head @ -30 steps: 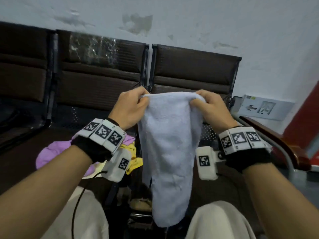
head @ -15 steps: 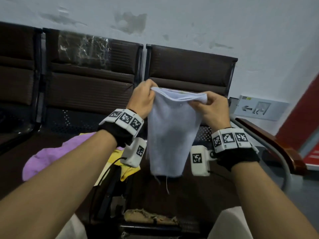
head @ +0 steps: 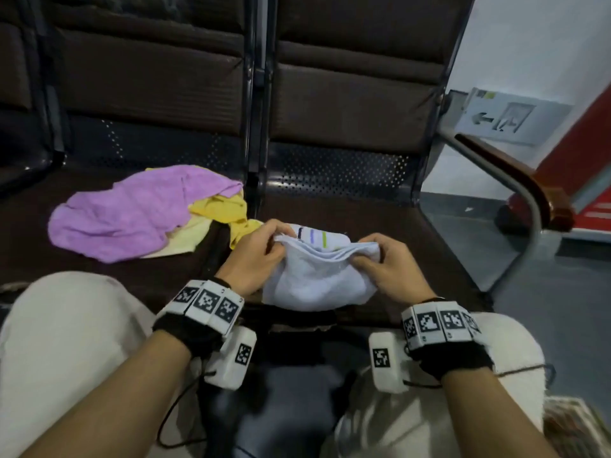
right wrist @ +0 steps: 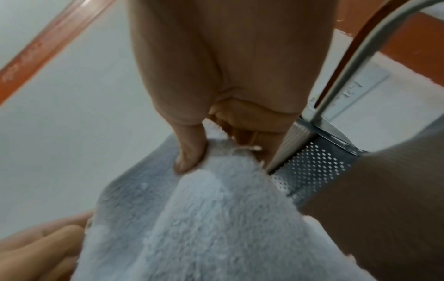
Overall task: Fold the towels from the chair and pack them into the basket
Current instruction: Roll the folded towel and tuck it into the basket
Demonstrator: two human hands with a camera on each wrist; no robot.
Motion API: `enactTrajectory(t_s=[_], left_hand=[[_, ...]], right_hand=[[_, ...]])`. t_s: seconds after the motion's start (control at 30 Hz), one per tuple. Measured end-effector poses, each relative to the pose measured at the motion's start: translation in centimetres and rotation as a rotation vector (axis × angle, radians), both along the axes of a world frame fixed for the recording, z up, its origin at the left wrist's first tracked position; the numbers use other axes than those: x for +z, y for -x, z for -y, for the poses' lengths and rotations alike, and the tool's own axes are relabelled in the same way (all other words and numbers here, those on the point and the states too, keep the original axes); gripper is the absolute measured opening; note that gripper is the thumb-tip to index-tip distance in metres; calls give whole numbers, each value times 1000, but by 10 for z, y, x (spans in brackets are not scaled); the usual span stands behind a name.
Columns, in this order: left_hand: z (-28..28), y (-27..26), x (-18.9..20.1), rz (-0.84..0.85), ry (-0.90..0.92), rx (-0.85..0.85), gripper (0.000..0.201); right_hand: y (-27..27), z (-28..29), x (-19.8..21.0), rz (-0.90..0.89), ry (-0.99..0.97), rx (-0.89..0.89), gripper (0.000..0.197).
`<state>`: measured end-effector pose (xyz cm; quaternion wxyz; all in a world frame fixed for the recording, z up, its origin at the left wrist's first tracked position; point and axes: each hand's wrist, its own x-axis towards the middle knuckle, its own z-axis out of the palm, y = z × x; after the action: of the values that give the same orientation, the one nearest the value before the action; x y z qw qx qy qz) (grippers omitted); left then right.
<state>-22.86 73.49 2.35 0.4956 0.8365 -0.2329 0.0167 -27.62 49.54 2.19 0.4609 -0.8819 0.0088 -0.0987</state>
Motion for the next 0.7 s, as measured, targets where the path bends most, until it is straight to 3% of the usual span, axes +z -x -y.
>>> enactTrajectory(t_s=[0.17,0.47,0.63,0.7], left_hand=[[4,-22,-22,-84,-54,0,20],[37,-137,-45,-124,-141,100,19],[48,-162,-70,-266,-362,118,35],[48,-159,-77,-300,-411,86,46]], right_hand=[[-19,5,-30,-69,6,-84,14],[-122,25,-38,-199,66,-145,20],[-139,28,-53,-396,344,-113,47],[-129,25,-51,-325,443,-5,36]])
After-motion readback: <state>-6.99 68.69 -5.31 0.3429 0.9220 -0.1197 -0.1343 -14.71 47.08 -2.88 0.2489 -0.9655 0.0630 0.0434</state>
